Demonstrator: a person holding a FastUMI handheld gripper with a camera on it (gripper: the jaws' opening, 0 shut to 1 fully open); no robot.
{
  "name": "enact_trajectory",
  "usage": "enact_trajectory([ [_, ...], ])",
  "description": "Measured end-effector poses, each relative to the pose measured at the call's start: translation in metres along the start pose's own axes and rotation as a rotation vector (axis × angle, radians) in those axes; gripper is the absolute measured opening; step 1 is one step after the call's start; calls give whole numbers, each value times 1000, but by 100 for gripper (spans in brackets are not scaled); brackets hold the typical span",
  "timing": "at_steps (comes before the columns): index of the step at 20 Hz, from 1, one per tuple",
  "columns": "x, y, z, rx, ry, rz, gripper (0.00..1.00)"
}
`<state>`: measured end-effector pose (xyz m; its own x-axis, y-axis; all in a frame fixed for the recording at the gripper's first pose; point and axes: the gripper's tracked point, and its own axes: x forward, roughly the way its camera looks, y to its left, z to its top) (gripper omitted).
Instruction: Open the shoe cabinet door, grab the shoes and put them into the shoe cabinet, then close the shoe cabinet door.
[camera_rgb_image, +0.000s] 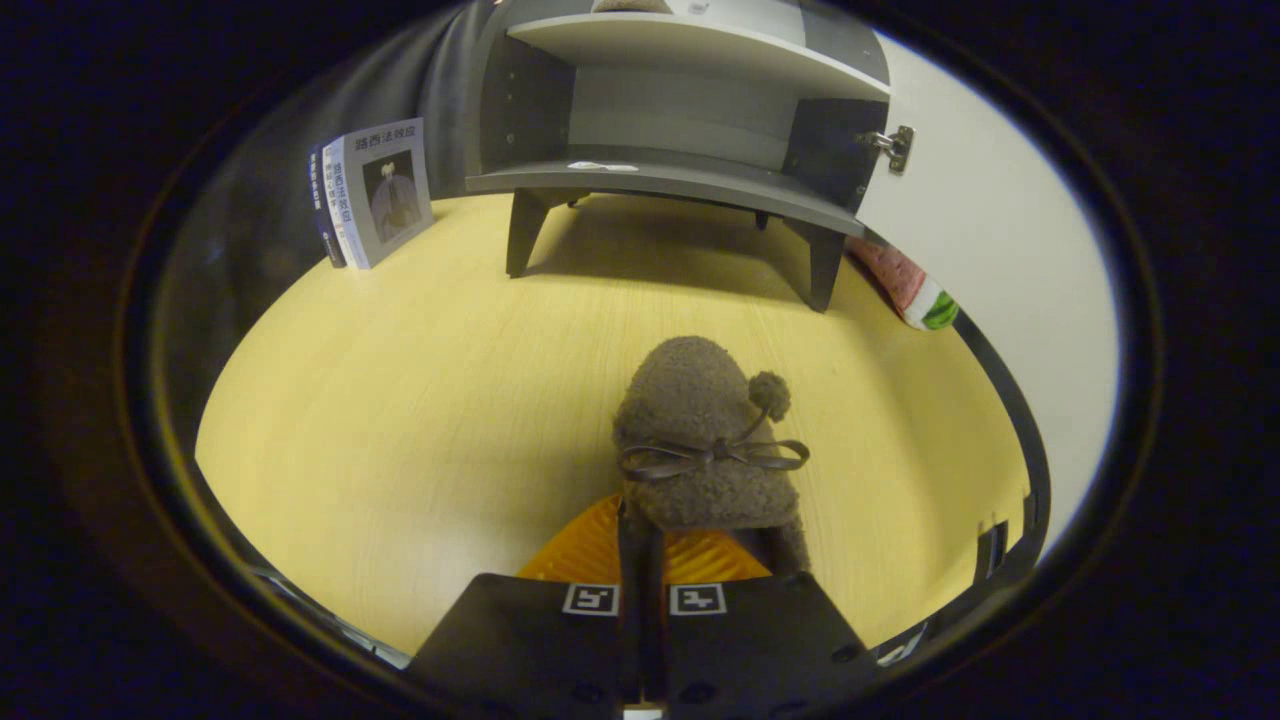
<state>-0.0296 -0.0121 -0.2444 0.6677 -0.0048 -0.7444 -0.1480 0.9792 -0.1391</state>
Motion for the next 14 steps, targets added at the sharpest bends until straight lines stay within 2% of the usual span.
enact_trajectory([
  [8,-27,-10,28,-23,-25,2,4],
  [14,-94,-38,102,-2,-132,-1,4],
])
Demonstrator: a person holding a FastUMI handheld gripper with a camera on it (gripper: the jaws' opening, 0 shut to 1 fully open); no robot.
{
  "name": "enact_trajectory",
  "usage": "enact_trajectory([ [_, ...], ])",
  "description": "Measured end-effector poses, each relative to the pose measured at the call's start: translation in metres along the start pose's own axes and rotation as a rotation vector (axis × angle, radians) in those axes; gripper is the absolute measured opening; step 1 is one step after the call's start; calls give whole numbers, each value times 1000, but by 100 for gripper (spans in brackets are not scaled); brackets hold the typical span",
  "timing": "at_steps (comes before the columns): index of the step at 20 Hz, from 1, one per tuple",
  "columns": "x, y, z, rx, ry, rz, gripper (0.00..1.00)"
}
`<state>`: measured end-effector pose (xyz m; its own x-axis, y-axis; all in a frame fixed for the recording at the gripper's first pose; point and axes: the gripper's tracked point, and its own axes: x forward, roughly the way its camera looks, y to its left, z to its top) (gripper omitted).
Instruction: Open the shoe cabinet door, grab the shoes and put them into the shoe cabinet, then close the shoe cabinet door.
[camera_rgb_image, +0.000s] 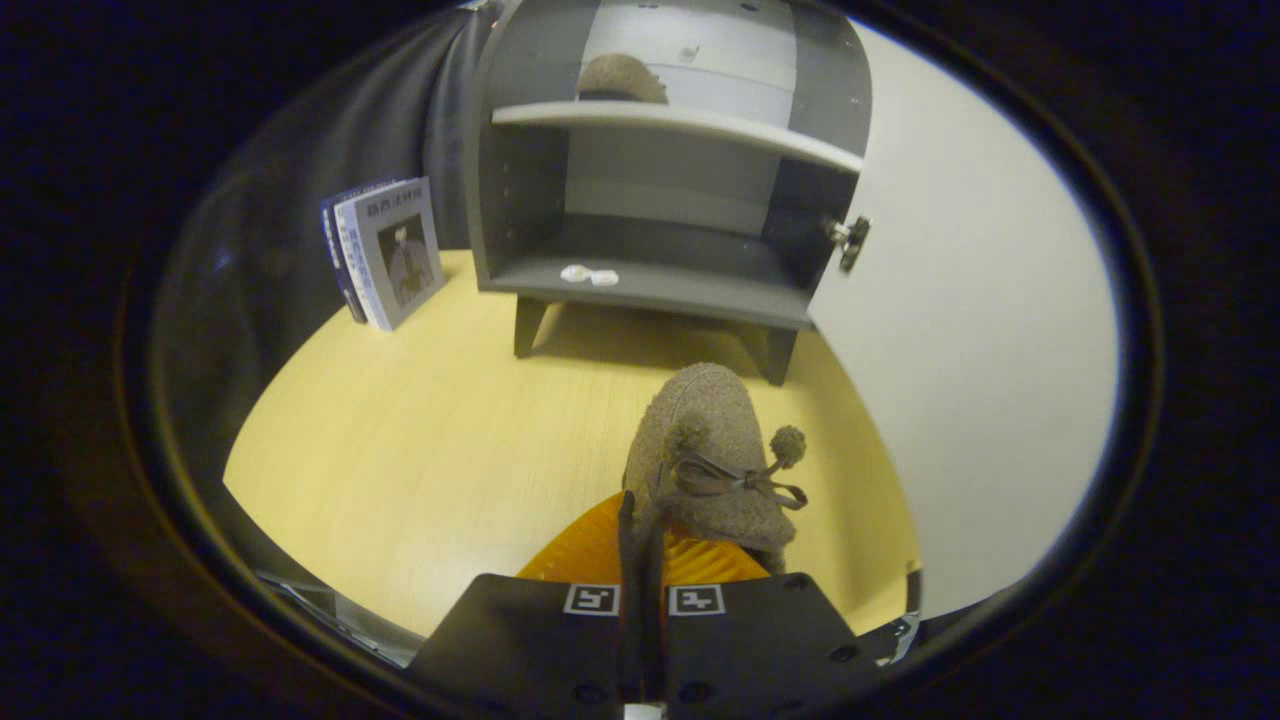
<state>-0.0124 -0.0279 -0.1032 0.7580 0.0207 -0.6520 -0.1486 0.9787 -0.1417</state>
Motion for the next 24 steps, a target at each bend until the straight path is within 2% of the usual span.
enact_trajectory([
  [6,-59,-25,90,4,-142,-4,3],
  [10,-82,-31,144,-23,-229,-8,4],
  [16,-79,-29,218,-15,-322,-10,4],
  [21,-56,-39,287,20,-391,-73,3],
  [24,-27,-47,326,34,-402,-110,3],
])
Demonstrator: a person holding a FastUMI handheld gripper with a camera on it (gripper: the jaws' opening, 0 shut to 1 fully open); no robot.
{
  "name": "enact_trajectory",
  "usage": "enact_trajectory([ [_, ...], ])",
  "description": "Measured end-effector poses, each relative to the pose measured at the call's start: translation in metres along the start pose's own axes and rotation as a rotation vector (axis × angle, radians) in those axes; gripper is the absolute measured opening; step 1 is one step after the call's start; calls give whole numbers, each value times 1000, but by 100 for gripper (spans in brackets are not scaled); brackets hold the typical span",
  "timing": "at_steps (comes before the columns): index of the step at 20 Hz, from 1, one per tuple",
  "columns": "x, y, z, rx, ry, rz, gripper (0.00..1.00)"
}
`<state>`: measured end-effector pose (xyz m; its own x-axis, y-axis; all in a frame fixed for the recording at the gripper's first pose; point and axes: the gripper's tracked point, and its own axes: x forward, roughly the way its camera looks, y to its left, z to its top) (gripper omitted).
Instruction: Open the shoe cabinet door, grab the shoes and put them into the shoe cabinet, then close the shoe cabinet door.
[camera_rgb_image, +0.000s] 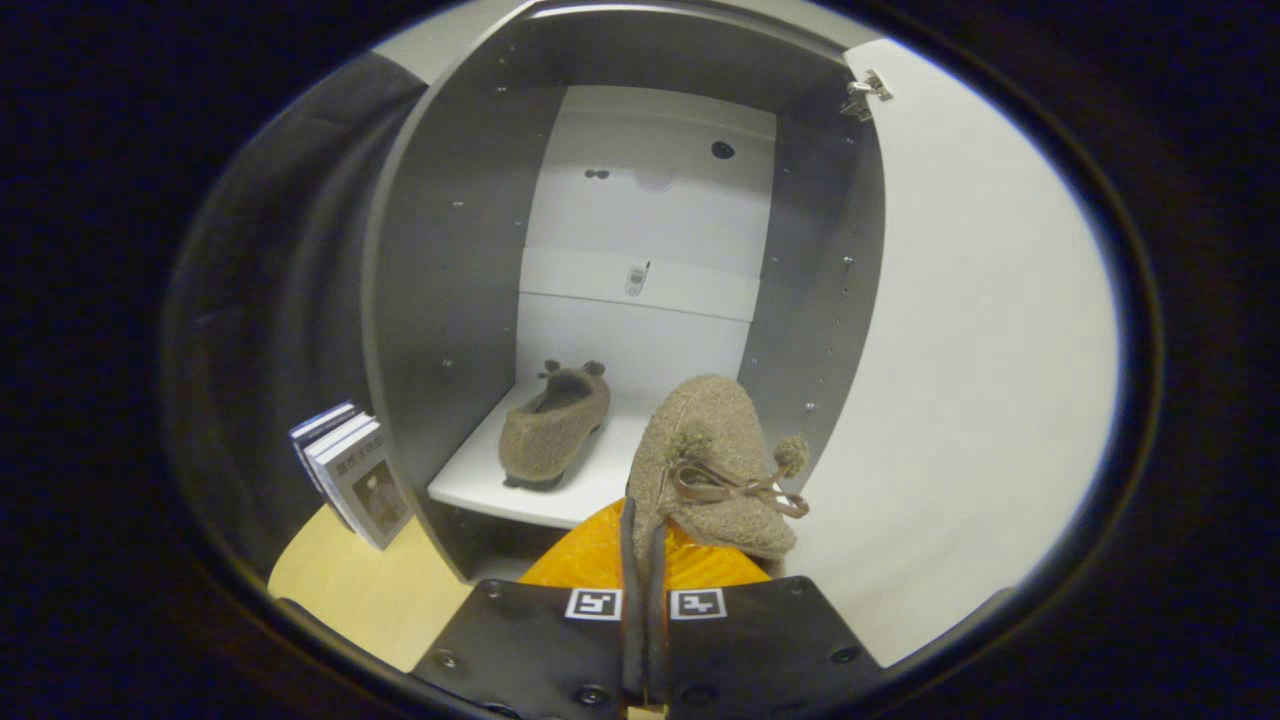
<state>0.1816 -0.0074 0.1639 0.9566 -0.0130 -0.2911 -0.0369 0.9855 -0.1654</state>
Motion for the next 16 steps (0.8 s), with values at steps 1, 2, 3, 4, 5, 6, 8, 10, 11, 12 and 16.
enact_trajectory([
  [1,13,-1,5,-1,1,-14,3],
  [2,27,-1,9,0,3,-25,3],
  [3,40,-1,13,0,1,-38,3],
  [4,52,-1,16,-8,1,-48,3],
  [5,65,0,18,-14,-2,-55,4],
  [6,81,1,22,-19,-2,-58,3],
  [8,108,3,27,-27,5,-63,3],
  [10,136,2,28,-34,15,-69,3],
  [11,147,2,26,-34,21,-70,4],
  [12,158,2,25,-31,28,-71,4],
  [16,187,1,15,-30,59,-64,4],
])
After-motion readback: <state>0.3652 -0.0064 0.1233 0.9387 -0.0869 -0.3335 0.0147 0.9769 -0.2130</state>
